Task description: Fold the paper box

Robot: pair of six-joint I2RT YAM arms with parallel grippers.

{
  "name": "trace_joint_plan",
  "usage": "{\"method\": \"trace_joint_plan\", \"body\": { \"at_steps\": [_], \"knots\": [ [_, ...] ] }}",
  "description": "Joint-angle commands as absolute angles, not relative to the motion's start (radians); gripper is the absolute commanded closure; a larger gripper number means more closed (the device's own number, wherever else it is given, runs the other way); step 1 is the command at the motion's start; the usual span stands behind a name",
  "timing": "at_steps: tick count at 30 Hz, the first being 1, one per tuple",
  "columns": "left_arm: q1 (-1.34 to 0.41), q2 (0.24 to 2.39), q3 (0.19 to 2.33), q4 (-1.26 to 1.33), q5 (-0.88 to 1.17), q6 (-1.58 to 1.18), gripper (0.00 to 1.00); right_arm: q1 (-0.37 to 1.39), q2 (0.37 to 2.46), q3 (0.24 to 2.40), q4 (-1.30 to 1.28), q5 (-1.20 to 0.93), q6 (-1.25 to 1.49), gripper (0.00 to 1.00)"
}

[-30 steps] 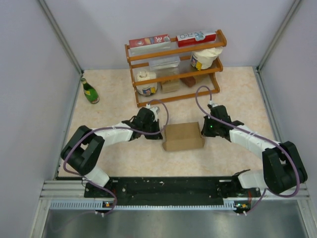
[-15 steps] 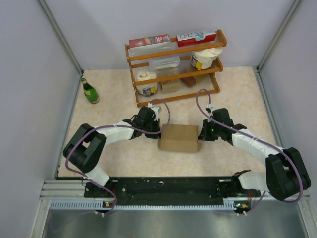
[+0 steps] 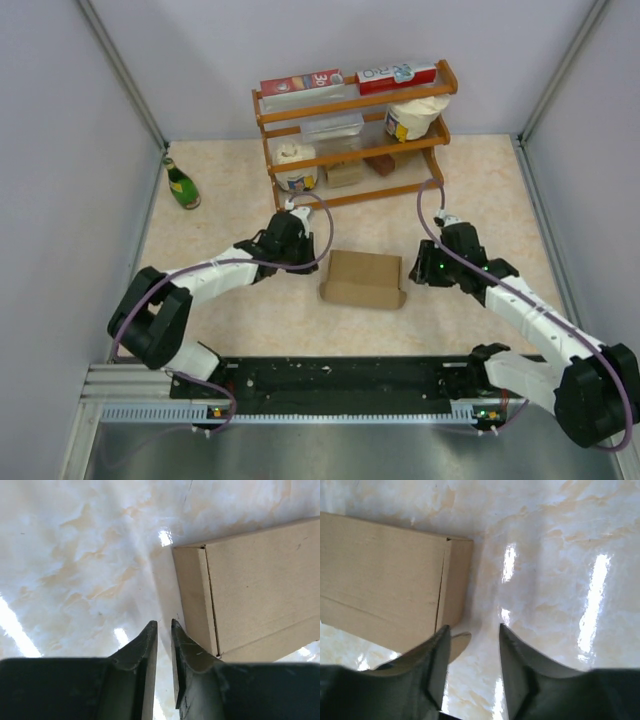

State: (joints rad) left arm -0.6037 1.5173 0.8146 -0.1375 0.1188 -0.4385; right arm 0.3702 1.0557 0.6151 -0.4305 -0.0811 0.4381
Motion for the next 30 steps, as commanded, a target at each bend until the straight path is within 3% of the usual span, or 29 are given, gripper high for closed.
{"method": "trace_joint_plan", "body": {
  "at_steps": [1, 5, 10, 30],
  "knots": [
    [-0.591, 1.393, 0.775, -0.137, 0.084, -0.422, 0.74, 0.368, 0.957, 0.629, -0.469, -0.093, 0.431, 0.46],
    [-0.592, 1.304, 0.691, -0.036, 0.217, -0.431, 0.59, 0.367, 0.884, 0.577, -0.411, -0.230, 0.442, 0.28],
    [-0.594, 1.252, 0.577, 0.130, 0.409, -0.445, 0.51, 0.370, 0.844, 0.499, -0.321, -0.373, 0.512, 0.21],
    [-0.643, 1.299, 0.548, 0.187, 0.479, -0.457, 0.46, 0.451, 0.959, 0.456, -0.216, -0.365, 0.586, 0.27]
  ]
}}
